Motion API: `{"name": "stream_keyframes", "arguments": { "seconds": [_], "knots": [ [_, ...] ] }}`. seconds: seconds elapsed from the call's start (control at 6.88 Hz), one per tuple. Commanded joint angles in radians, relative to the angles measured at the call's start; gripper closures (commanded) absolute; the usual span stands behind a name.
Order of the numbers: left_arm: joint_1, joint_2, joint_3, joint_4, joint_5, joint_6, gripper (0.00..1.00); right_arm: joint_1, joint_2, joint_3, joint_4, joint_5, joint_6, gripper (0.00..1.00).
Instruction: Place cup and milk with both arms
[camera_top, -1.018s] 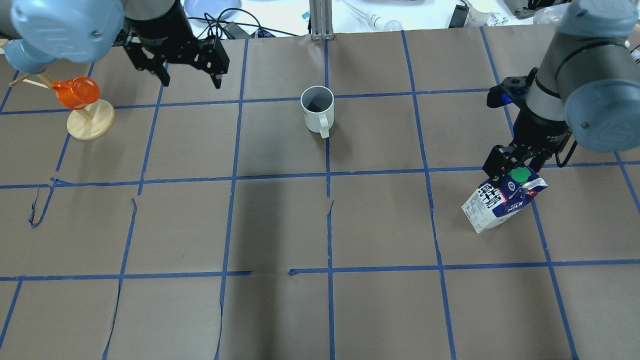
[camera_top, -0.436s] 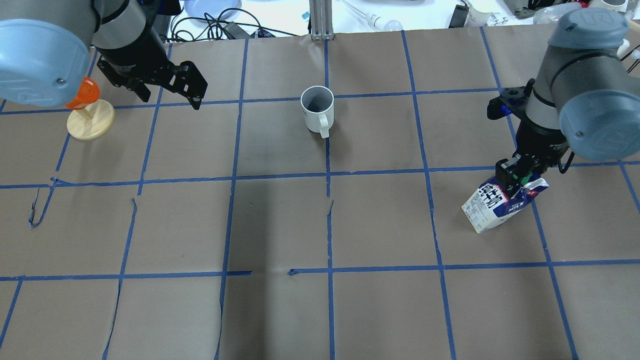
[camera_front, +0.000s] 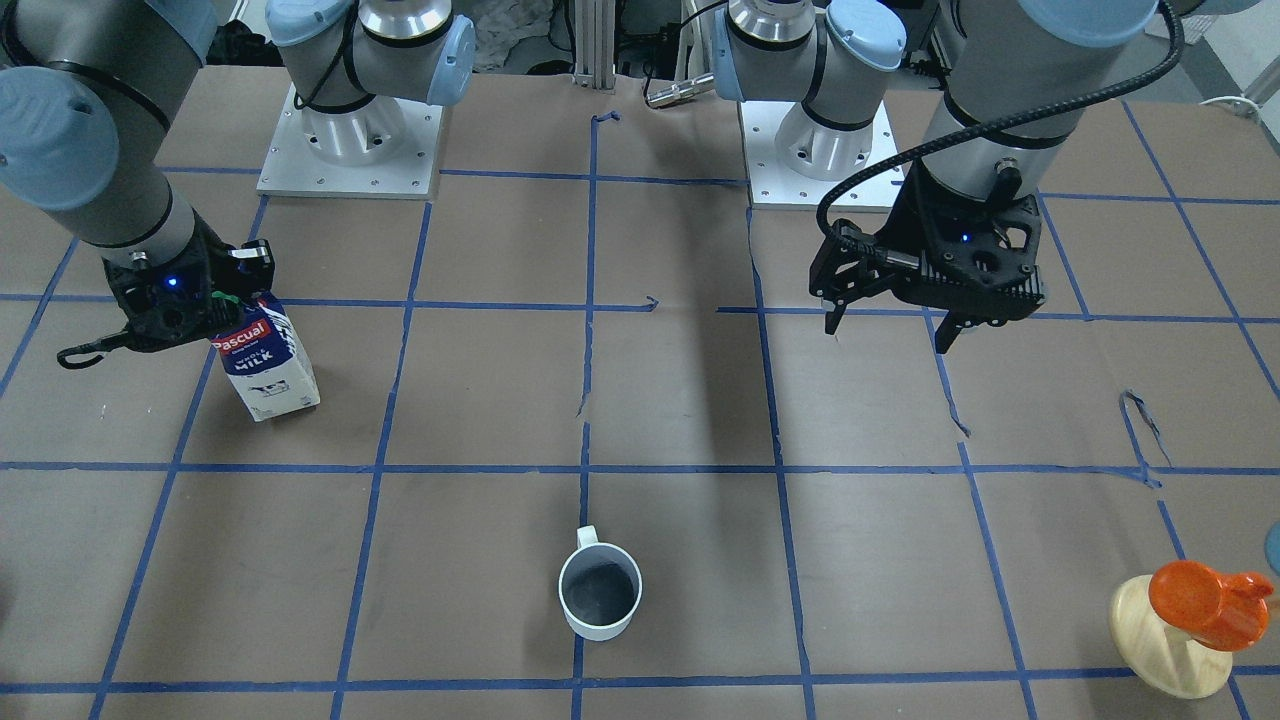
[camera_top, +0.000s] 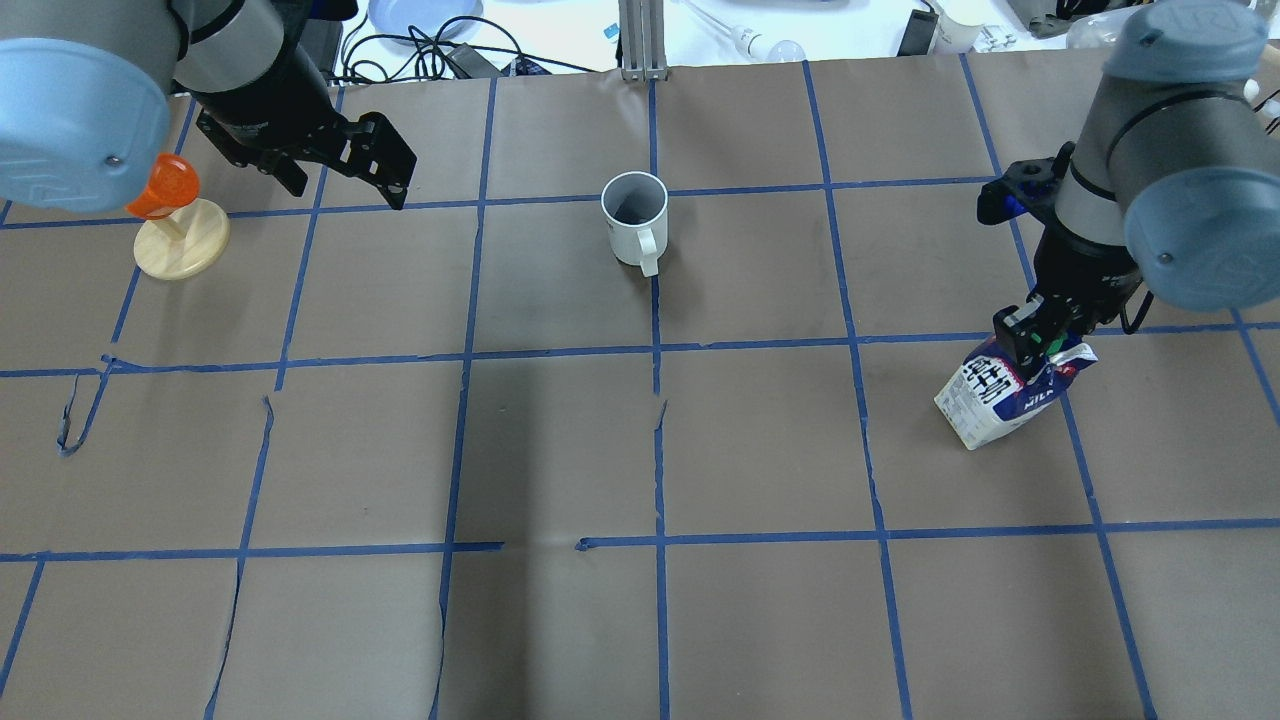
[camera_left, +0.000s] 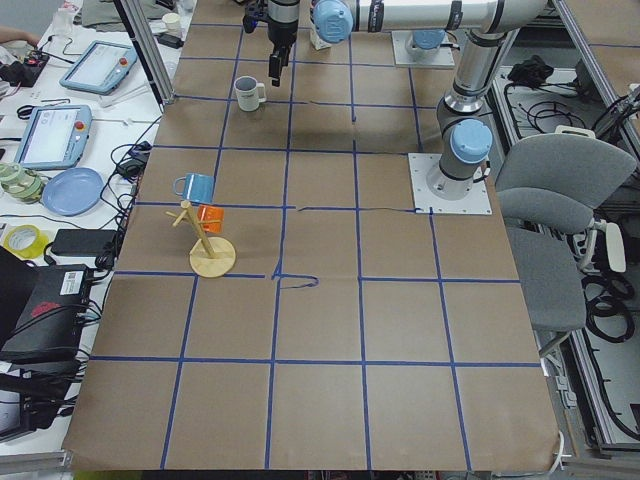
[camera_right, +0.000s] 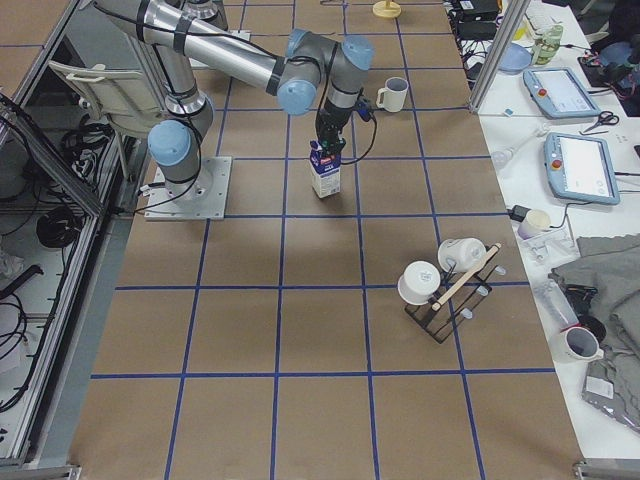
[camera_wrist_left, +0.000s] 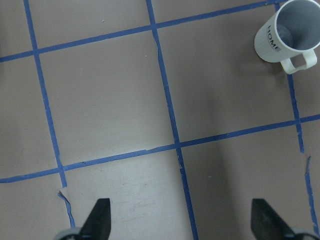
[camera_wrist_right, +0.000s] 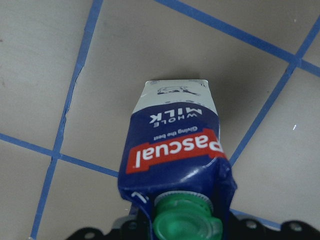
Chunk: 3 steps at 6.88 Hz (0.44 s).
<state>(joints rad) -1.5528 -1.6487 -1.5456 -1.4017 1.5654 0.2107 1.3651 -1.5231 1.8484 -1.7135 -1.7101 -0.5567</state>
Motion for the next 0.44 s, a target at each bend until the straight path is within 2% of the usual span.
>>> {"name": "stream_keyframes", "arguments": {
  "seconds": [0.0, 0.29],
  "knots": [
    [0.002, 0.001, 0.001, 0.001, 0.001, -0.001, 0.00, 0.014, 0.006, -0.111, 0.014, 0.073, 0.188, 0.74],
    [0.002, 0.003, -0.001, 0.000, 0.005, -0.001, 0.00, 0.077, 0.061, -0.196, 0.014, 0.093, 0.323, 0.74]
  ]
}}
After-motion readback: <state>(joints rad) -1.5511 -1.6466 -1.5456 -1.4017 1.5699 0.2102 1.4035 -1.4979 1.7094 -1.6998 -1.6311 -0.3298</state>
